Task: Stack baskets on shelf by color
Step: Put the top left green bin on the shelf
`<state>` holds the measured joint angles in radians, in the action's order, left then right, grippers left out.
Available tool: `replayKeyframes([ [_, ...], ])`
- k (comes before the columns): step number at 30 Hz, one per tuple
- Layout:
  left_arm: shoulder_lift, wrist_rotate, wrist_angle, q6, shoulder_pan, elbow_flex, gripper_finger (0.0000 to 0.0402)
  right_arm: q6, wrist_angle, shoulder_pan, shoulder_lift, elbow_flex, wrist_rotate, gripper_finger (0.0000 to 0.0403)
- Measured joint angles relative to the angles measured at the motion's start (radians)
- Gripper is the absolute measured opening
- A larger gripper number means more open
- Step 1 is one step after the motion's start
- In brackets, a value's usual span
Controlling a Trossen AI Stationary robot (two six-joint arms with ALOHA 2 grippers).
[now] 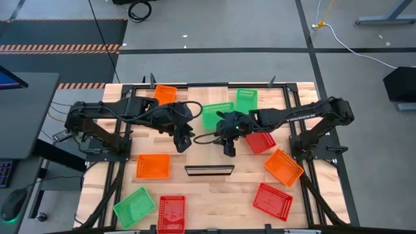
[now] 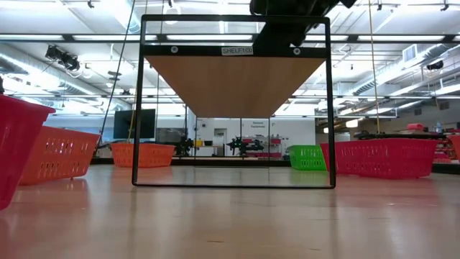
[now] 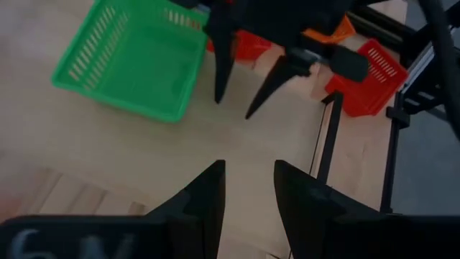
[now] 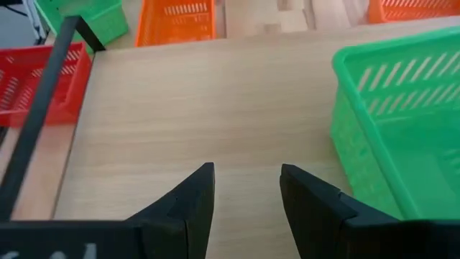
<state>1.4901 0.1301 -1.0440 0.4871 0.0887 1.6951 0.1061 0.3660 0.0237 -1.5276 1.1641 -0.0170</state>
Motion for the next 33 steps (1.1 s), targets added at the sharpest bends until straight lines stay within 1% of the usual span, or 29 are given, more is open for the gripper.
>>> replayKeyframes([
  [11,-0.002,0.016,0.003,-0.001,0.0,0.0,0.0119,-0.181,0.001,-0.114,0.006,0.046,0.0,0.0164],
  [18,-0.002,0.053,0.003,-0.002,-0.002,0.0,0.0119,-0.255,0.002,-0.198,0.007,0.047,0.036,0.0164],
  [21,-0.002,0.054,0.004,-0.002,-0.003,0.0,0.0119,-0.26,0.011,-0.206,0.018,0.078,0.035,0.0164],
  [24,-0.002,0.057,0.003,-0.002,-0.007,0.0,0.0119,-0.269,0.038,-0.185,0.042,0.151,0.032,0.0164],
  [27,-0.002,0.058,0.005,-0.005,-0.014,0.0,0.0119,-0.284,0.127,-0.156,0.065,0.244,0.062,0.0164],
  [30,-0.002,0.061,0.004,-0.013,-0.014,0.0,0.0119,-0.293,0.29,-0.137,0.091,0.329,0.155,0.0164],
  [33,-0.001,0.06,0.003,-0.022,-0.019,0.0,0.0119,-0.272,0.517,-0.145,0.122,0.354,0.279,0.0164],
])
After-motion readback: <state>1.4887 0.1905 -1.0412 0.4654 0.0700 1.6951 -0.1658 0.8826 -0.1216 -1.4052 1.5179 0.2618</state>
